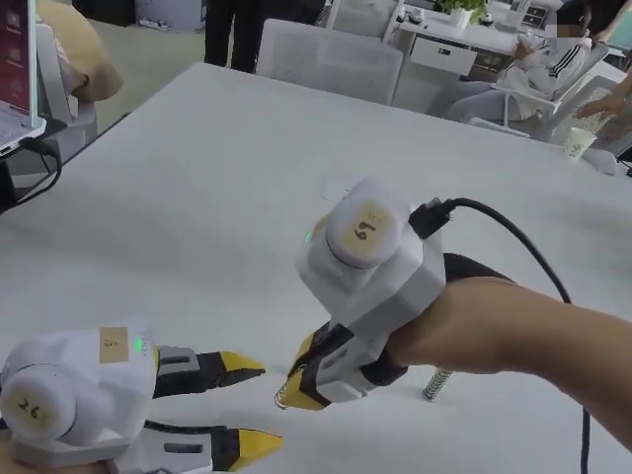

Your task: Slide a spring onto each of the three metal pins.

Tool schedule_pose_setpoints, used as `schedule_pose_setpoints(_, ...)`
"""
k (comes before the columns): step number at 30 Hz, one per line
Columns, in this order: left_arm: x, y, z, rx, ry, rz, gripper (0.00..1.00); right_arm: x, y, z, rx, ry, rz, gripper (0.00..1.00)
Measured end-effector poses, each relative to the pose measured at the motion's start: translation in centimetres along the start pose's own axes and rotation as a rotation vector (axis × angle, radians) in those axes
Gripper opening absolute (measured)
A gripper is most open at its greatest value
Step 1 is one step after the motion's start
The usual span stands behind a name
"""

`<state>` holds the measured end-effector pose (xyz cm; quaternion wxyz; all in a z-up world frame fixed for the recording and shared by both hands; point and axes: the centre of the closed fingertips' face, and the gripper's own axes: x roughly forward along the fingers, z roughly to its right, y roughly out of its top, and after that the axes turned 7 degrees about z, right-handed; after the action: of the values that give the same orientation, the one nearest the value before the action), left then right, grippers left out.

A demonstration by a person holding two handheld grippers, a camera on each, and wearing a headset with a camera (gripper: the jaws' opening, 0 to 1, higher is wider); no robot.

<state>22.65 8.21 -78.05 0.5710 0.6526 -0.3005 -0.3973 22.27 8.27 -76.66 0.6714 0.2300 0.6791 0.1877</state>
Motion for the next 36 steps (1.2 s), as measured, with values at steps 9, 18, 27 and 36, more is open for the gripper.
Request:
schedule_pose_setpoints(9,-0.1,-0.6,-0.5,-0.018,0.031,-0.002,0.62,-0.7,-0.2,0.7,0.008,-0.019,-0.002,0.08)
schedule_pose_setpoints(18,-0.3,-0.8,-0.7,-0.027,0.045,0.002,0.74,-1.2,-0.3,1.5,0.008,-0.037,-0.009,0.08)
schedule_pose_setpoints(27,-0.7,-1.0,-0.8,-0.035,0.055,0.003,0.77,-1.5,-0.5,3.0,0.000,-0.059,-0.029,0.08)
schedule_pose_setpoints(36,-1.0,-1.3,-0.6,-0.043,0.060,0.001,0.78,-1.4,-0.4,4.6,-0.002,-0.079,-0.041,0.08)
